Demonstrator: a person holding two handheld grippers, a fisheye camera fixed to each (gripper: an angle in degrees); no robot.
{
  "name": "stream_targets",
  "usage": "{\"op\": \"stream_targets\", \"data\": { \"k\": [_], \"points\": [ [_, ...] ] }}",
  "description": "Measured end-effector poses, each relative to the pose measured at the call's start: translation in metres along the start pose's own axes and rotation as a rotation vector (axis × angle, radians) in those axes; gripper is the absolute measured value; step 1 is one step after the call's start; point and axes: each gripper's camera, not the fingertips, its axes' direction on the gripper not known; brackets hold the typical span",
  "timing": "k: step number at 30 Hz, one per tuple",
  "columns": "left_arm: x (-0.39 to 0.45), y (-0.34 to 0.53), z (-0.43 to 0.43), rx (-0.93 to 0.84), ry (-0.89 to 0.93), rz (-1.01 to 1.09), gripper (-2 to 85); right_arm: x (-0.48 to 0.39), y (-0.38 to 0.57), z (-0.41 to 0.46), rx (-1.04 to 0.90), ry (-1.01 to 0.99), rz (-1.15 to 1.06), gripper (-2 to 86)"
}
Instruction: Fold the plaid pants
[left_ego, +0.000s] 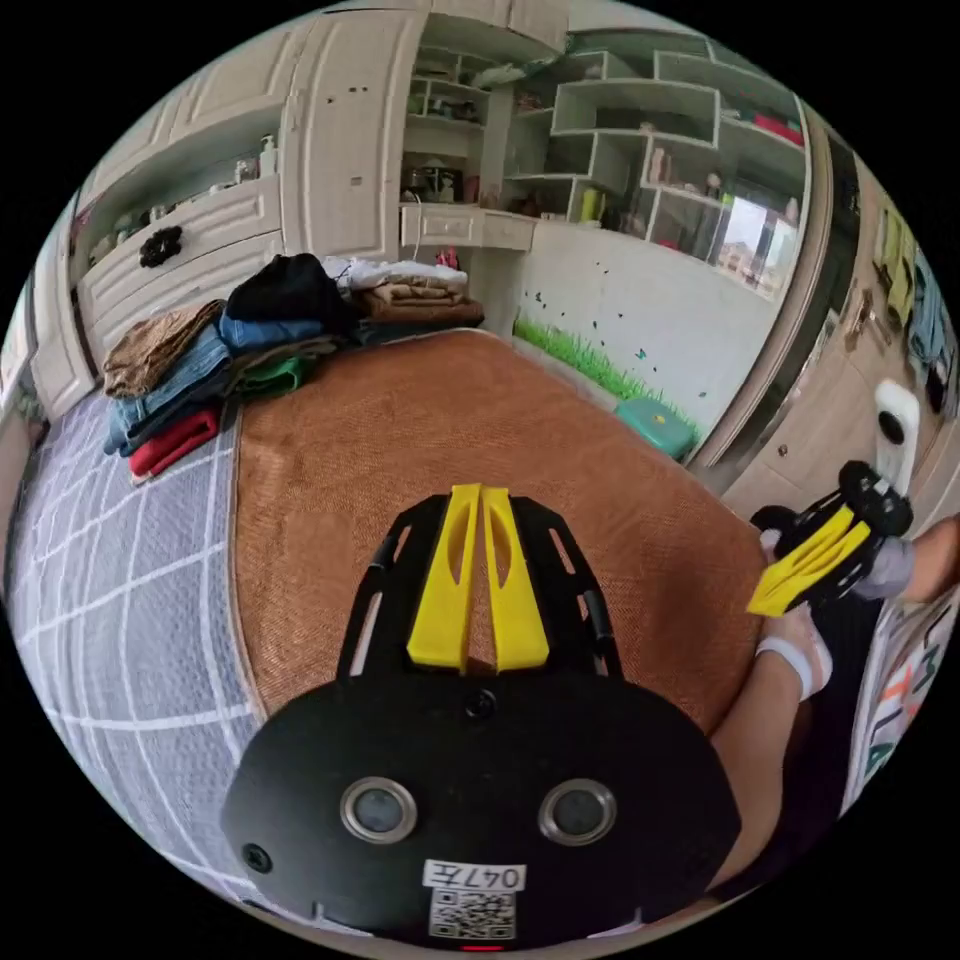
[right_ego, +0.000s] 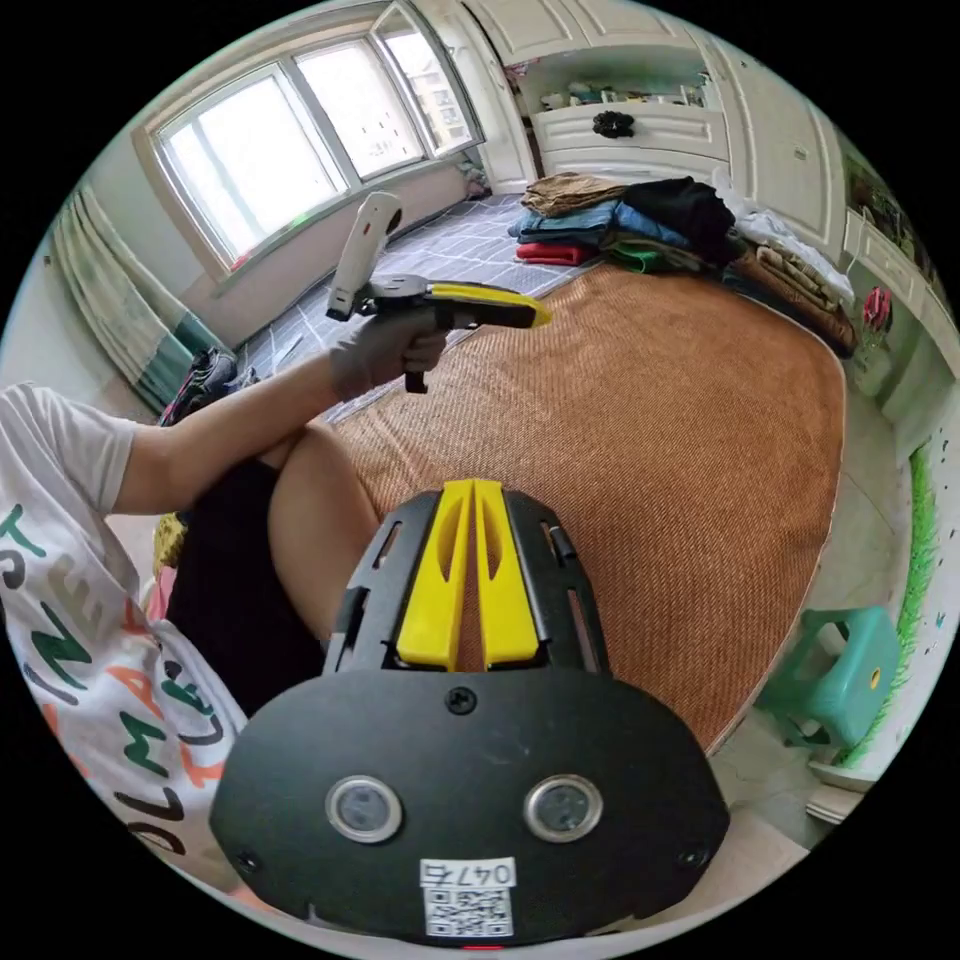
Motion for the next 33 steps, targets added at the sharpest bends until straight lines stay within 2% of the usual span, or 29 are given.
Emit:
{"op": "stream_targets", "data": {
  "k": [7,10,15,18,20,23,25,29,32,33],
  "points": [
    [-0.064,-0.003,0.076,-0.059,0.095,-0.13,-1.0,0.012,-0.073,0.042,0.035,0.034,-0.062,-0.2],
    [-0.101,-0.001,0.087,0.004,0.093,-0.253,-1.0,0.015,-0.118,0.061,0.048,0.046,-0.13,1.1],
    [-0.165,0.024,0.1,0.074,0.032,-0.504,-1.0,0.021,-0.248,0.093,0.208,0.164,-0.317,4.0],
    [-0.18,0.025,0.123,0.056,0.081,-0.535,-1.0,0.027,-0.338,0.133,0.301,0.203,-0.422,6.3],
    [-0.182,0.018,0.136,0.034,0.098,-0.503,-1.0,0.038,-0.398,0.162,0.322,0.159,-0.409,8.0],
    [-0.187,0.009,0.154,0.01,0.11,-0.464,-1.0,0.051,-0.49,0.218,0.321,0.128,-0.366,11.5],
    [-0.193,0.007,0.167,0.001,0.143,-0.477,-1.0,0.051,-0.538,0.254,0.313,0.179,-0.375,13.7],
    [-0.199,-0.007,0.198,-0.053,0.227,-0.456,-1.0,0.035,-0.62,0.344,0.224,0.393,-0.454,17.9],
    [-0.198,-0.02,0.216,-0.111,0.241,-0.414,-1.0,0.025,-0.65,0.4,0.132,0.447,-0.476,15.4],
    [-0.2,-0.023,0.221,-0.121,0.257,-0.42,-1.0,0.026,-0.655,0.424,0.04,0.464,-0.471,10.1]
  ]
}}
